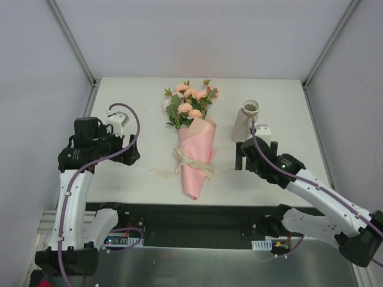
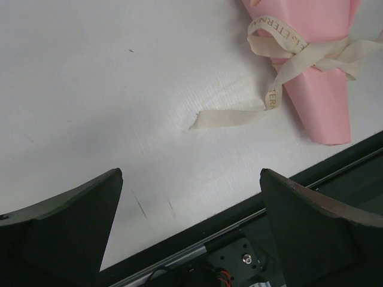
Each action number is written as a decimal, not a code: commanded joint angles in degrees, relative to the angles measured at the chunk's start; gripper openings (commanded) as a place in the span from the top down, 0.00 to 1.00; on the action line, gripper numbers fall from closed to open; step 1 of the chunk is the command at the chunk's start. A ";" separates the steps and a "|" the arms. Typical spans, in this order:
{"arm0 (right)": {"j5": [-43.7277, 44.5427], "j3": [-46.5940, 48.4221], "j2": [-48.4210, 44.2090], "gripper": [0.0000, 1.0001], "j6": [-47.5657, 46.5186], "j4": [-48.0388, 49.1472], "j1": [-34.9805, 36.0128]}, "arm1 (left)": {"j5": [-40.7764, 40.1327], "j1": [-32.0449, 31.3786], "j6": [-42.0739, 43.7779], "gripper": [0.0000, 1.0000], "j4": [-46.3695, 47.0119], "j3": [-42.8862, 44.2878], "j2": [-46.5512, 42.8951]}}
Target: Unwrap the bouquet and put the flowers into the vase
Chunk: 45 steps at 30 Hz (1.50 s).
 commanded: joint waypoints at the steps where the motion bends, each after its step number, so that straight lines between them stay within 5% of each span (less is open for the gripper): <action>1: 3.69 2.76 4.23 0.04 -0.91 -1.44 0.67 | 1.27 -2.30 -1.21 0.01 -0.56 2.15 1.10; 12: 3.96 1.09 9.95 0.03 -6.53 1.97 2.16 | -1.98 -12.40 1.95 0.01 1.63 1.54 7.95; 24: -8.08 -5.59 10.30 0.06 -10.76 14.72 3.57 | -2.07 -26.64 9.07 0.01 11.56 -1.71 24.99; 45: -7.03 -17.72 0.29 0.09 -0.74 20.00 5.07 | -9.72 -38.69 13.91 0.03 25.80 -9.53 40.04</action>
